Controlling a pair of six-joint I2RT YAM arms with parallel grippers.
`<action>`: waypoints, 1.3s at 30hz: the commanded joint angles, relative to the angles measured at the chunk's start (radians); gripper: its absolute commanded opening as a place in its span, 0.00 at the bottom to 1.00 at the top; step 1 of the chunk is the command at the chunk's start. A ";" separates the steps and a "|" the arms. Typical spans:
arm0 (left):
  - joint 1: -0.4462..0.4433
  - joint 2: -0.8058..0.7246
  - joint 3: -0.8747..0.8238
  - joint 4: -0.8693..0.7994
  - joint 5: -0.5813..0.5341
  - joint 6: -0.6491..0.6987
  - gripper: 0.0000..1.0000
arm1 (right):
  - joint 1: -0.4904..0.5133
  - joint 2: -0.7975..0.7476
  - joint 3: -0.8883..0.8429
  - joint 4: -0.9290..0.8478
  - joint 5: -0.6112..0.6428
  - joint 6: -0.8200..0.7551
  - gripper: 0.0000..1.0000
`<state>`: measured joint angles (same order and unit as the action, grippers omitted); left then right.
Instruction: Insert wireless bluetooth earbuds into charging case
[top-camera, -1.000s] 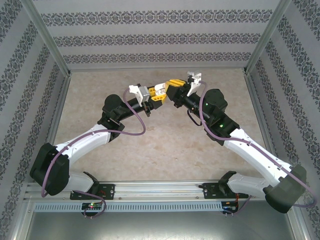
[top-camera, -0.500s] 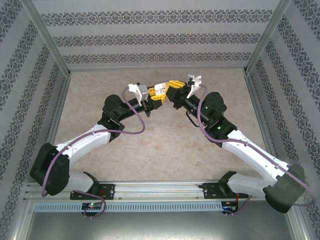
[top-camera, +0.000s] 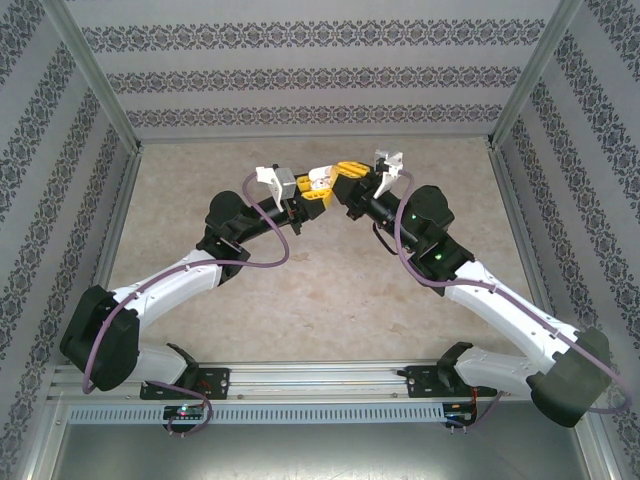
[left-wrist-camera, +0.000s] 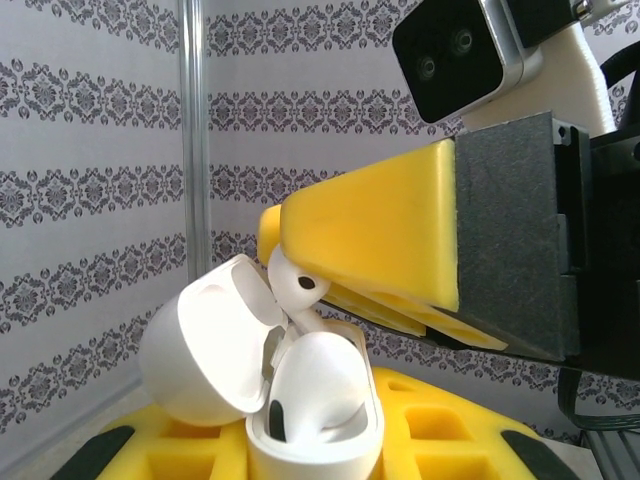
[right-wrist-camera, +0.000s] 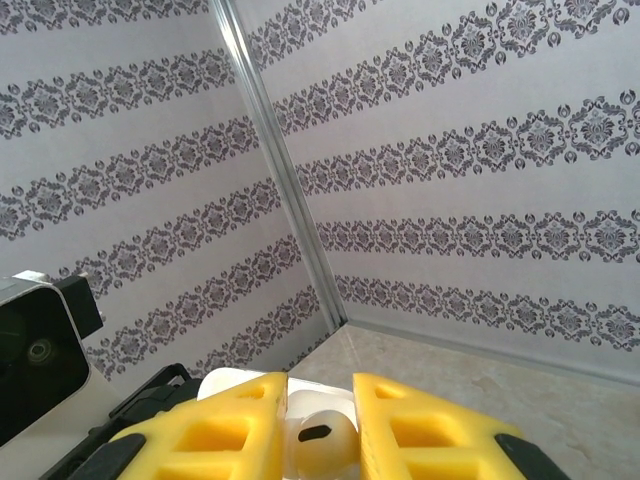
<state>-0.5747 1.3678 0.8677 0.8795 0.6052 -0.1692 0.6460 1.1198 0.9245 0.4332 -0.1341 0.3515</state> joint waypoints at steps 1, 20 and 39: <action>-0.022 -0.028 0.031 0.096 -0.004 -0.017 0.00 | 0.014 -0.011 -0.022 -0.092 -0.012 -0.052 0.22; -0.022 -0.027 0.038 0.070 -0.034 -0.004 0.00 | 0.054 0.003 -0.001 -0.223 0.059 -0.144 0.40; -0.022 -0.024 0.042 0.052 -0.054 0.016 0.00 | 0.054 -0.088 -0.029 -0.250 0.036 -0.105 0.81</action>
<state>-0.5892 1.3678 0.8680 0.8528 0.5720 -0.1616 0.6853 1.0447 0.9169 0.2321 -0.0387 0.2401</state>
